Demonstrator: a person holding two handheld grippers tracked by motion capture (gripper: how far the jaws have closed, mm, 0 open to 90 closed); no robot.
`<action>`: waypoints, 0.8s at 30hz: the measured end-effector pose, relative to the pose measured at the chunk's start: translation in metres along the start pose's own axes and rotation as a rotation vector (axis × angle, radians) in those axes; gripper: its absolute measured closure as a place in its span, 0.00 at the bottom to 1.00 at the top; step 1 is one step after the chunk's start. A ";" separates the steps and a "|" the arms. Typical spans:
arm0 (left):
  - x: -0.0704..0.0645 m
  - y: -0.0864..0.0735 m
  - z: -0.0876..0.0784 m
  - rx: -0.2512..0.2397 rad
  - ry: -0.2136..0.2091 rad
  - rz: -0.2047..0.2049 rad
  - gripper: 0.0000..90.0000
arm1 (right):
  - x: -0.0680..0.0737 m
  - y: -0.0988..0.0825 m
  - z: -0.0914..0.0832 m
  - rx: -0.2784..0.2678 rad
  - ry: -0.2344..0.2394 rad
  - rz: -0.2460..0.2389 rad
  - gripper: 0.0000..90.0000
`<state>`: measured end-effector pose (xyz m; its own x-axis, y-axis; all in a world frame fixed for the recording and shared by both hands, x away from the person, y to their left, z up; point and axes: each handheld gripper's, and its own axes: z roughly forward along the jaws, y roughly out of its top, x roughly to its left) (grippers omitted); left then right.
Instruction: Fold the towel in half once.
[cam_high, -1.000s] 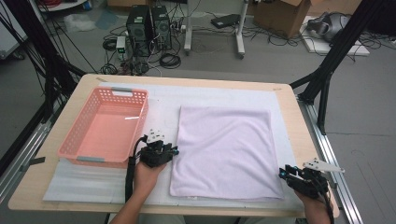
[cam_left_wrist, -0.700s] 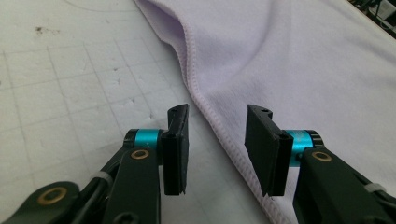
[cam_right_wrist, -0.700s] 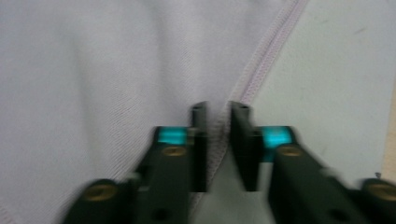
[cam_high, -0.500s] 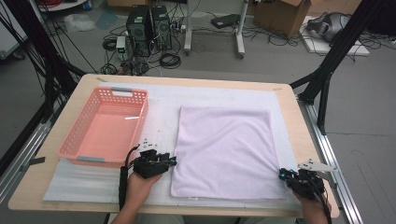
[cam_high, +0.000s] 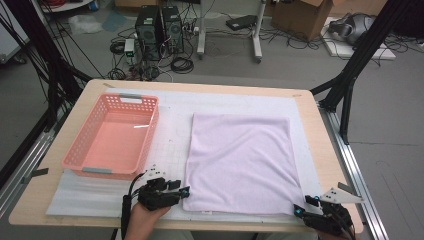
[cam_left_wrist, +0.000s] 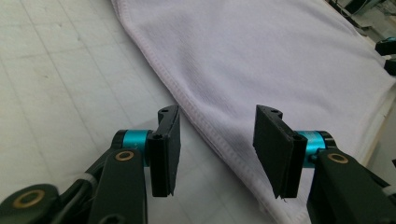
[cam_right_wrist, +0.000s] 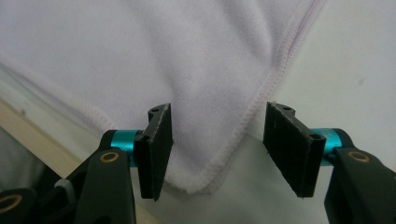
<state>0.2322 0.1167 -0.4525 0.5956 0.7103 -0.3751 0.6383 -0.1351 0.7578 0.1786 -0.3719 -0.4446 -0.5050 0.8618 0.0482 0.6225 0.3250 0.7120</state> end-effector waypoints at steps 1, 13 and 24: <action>-0.002 -0.002 -0.001 -0.002 0.000 0.001 0.57 | 0.001 -0.001 -0.001 0.000 -0.009 -0.008 0.47; -0.021 -0.017 -0.004 0.016 0.070 0.040 0.96 | -0.004 -0.014 -0.013 -0.021 0.054 0.107 0.95; -0.030 -0.031 -0.022 0.036 -0.046 0.029 0.96 | -0.005 -0.025 -0.037 0.001 0.093 0.101 0.96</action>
<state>0.1839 0.1153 -0.4527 0.6356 0.6731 -0.3781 0.6371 -0.1806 0.7493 0.1434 -0.3989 -0.4362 -0.4928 0.8503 0.1847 0.6739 0.2387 0.6992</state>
